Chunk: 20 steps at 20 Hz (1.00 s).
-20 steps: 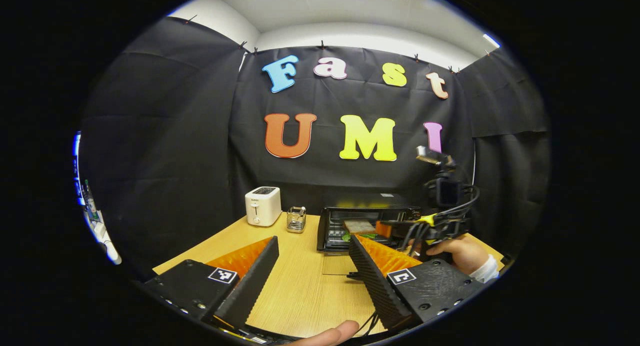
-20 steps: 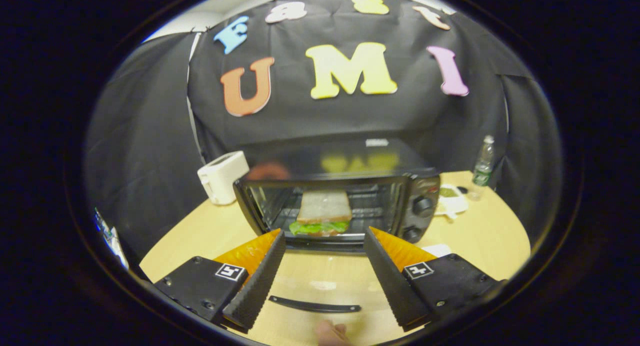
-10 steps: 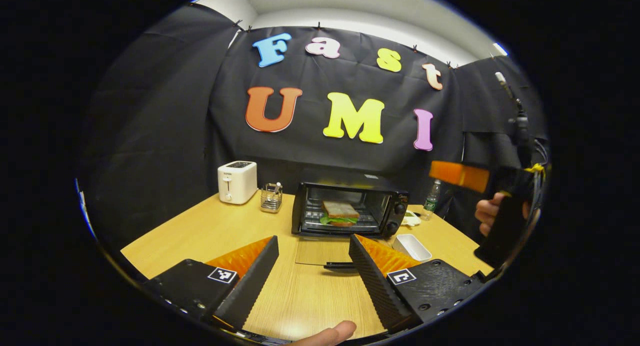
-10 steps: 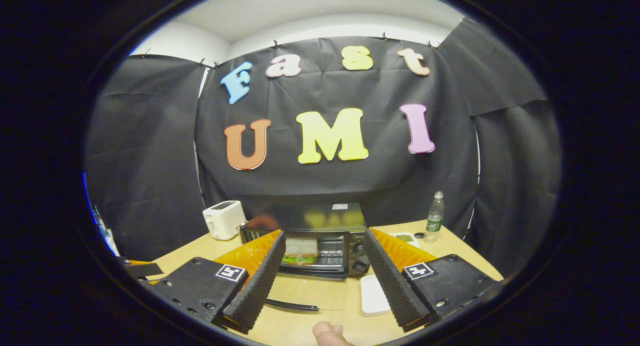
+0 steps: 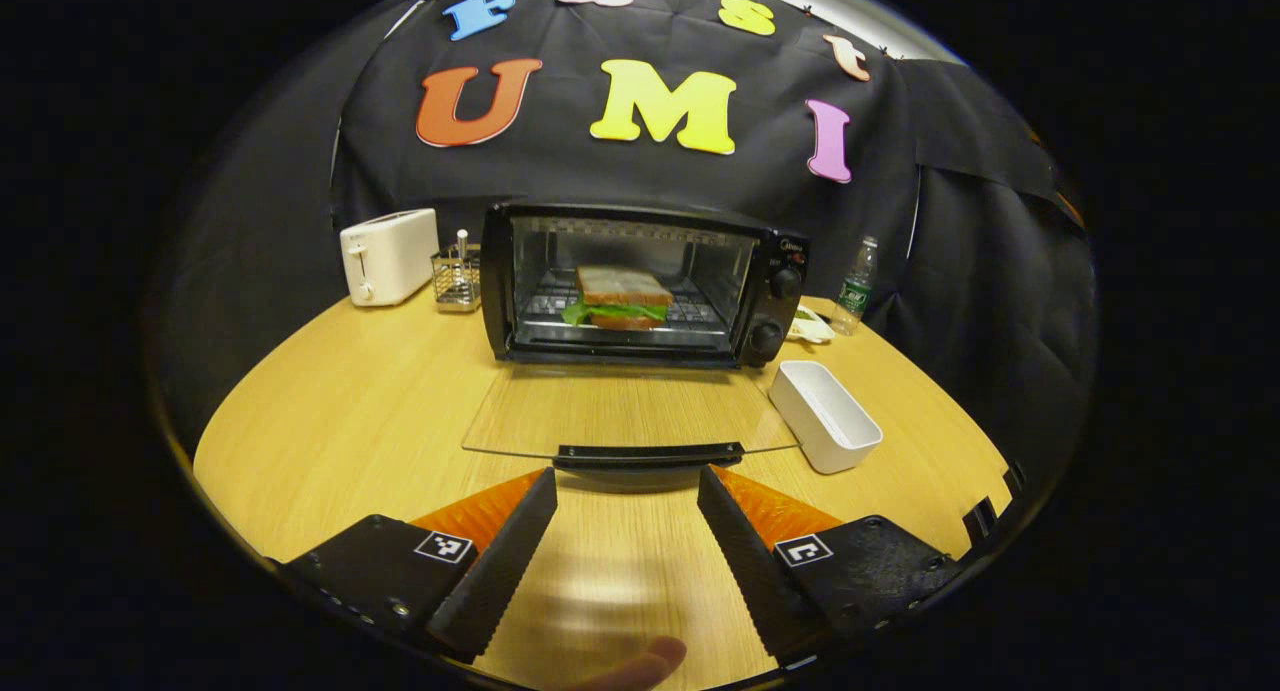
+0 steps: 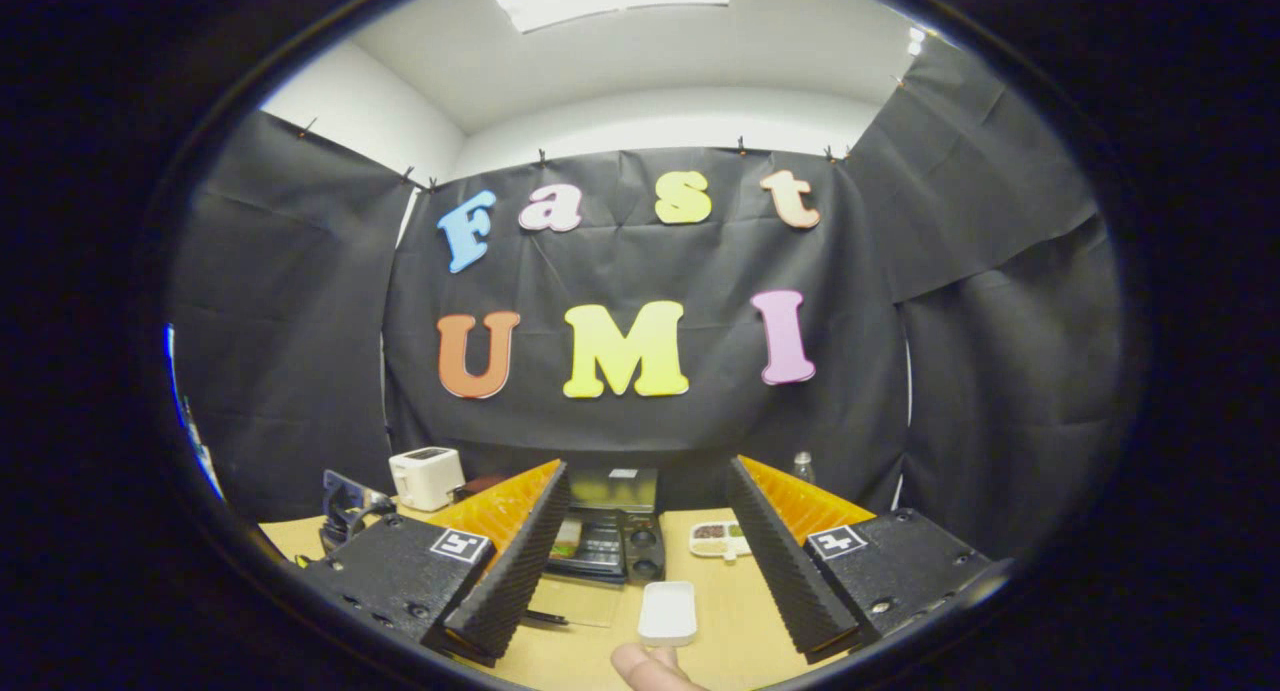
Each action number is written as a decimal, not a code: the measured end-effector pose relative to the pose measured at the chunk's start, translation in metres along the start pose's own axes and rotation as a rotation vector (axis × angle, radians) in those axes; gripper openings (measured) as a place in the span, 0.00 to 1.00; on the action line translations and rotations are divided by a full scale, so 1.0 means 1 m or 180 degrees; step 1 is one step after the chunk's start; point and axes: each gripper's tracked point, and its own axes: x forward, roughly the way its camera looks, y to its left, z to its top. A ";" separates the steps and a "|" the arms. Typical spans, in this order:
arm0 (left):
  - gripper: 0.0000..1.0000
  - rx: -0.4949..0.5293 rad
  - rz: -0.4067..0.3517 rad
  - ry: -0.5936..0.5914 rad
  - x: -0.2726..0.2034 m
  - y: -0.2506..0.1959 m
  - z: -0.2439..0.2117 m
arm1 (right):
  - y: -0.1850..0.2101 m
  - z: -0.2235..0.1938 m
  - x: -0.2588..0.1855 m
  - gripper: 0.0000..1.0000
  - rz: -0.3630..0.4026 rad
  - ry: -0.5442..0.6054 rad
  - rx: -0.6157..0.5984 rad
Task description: Open the electric oven with the left hand, put the food in, and close the electric oven.
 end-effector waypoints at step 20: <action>0.94 0.0274 0.0422 0.0405 0.059 -0.016 -0.019 | -0.091 -0.032 -0.016 0.95 -0.0236 0.0056 0.0457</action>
